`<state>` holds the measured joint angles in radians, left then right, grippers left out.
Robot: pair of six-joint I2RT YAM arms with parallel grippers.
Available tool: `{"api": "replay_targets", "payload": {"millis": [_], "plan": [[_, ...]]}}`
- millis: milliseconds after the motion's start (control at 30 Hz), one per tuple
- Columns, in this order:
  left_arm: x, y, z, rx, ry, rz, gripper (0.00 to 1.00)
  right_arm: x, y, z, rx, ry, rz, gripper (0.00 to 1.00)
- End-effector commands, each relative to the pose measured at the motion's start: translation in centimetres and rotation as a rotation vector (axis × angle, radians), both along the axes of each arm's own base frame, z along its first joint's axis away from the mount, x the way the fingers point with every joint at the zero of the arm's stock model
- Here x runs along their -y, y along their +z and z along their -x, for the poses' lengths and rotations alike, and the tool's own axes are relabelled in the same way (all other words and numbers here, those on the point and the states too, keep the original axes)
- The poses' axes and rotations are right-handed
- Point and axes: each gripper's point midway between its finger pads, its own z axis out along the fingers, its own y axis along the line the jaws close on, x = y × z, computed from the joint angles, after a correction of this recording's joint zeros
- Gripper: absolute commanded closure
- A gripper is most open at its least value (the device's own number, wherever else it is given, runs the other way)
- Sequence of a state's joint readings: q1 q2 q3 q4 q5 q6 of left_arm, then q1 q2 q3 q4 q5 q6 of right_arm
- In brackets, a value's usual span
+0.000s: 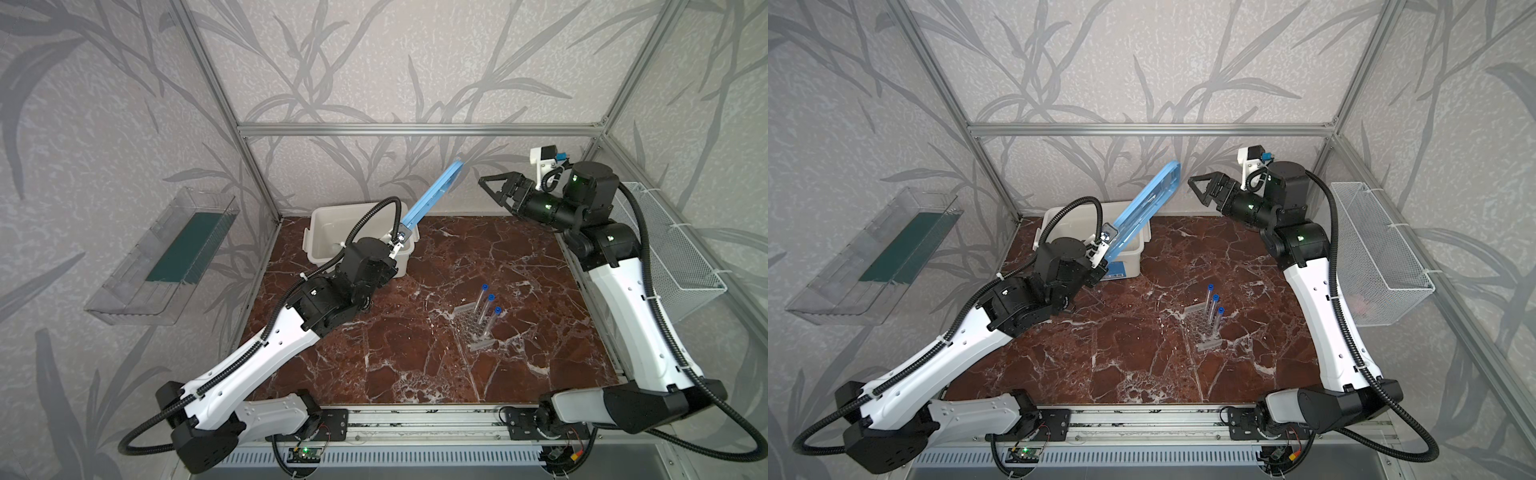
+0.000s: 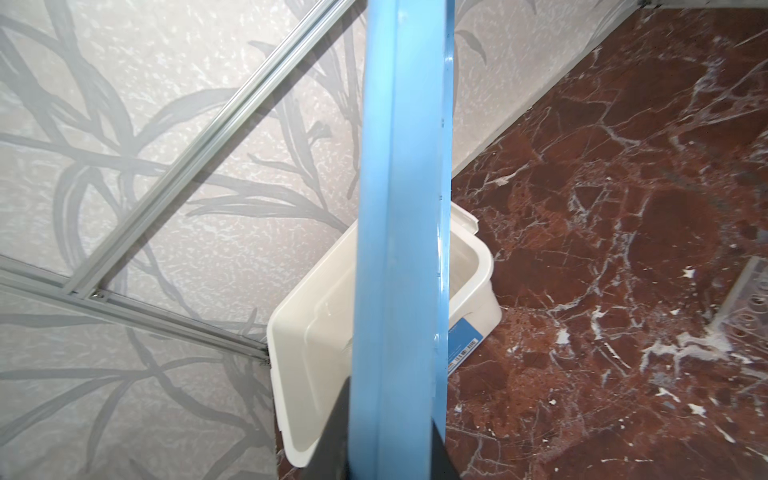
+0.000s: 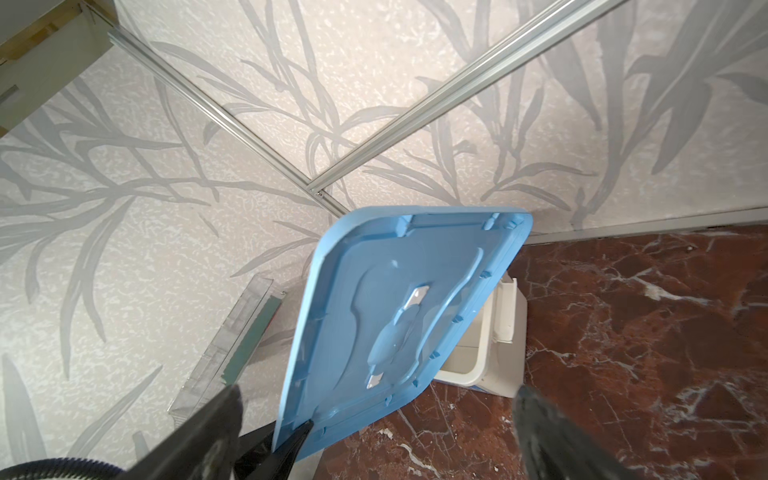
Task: Organize the chemistry lab equipment
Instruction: 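Grasp the raised lid's far edge with the right gripper while the left holds, then lower the blue lid onto the white bin with both grippers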
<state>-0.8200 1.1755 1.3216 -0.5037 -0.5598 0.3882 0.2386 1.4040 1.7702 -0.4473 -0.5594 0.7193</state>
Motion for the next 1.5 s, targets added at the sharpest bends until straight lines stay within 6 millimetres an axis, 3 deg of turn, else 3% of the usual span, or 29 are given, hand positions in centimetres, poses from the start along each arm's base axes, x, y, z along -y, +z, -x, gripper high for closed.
{"api": "replay_targets", "payload": {"millis": [0,167,367,600,733,1100,1167,1467], "plan": [[-0.8,1.9,0.4,0.095,0.031,-0.051,1.00,-1.4,-0.6,-0.7,-0.045,0.035,-0.003,0.01],[0.0,1.5,1.1,0.127,0.016,-0.149,1.00,-2.5,-0.2,-1.1,-0.030,0.051,0.003,0.01],[-0.3,1.6,1.1,0.169,0.041,-0.185,1.00,-3.0,-3.4,-3.1,-0.132,0.031,0.049,0.04],[-0.1,1.5,1.6,0.244,0.062,-0.302,1.00,-4.5,-4.9,-4.7,-0.176,0.081,-0.007,0.21],[0.1,0.4,1.6,0.267,0.097,-0.377,0.99,-4.8,-6.3,-5.5,-0.211,0.085,-0.001,0.32],[0.7,-1.4,1.6,0.284,0.112,-0.389,0.94,-6.1,-9.5,-6.7,-0.289,0.119,-0.029,0.60],[1.0,-2.0,1.7,0.283,0.109,-0.391,0.93,-6.6,-11.1,-7.5,-0.318,0.119,-0.023,0.62],[1.9,-3.8,2.1,0.232,0.077,-0.239,0.70,-7.5,-13.6,-8.7,-0.338,0.108,-0.080,0.72]]}}
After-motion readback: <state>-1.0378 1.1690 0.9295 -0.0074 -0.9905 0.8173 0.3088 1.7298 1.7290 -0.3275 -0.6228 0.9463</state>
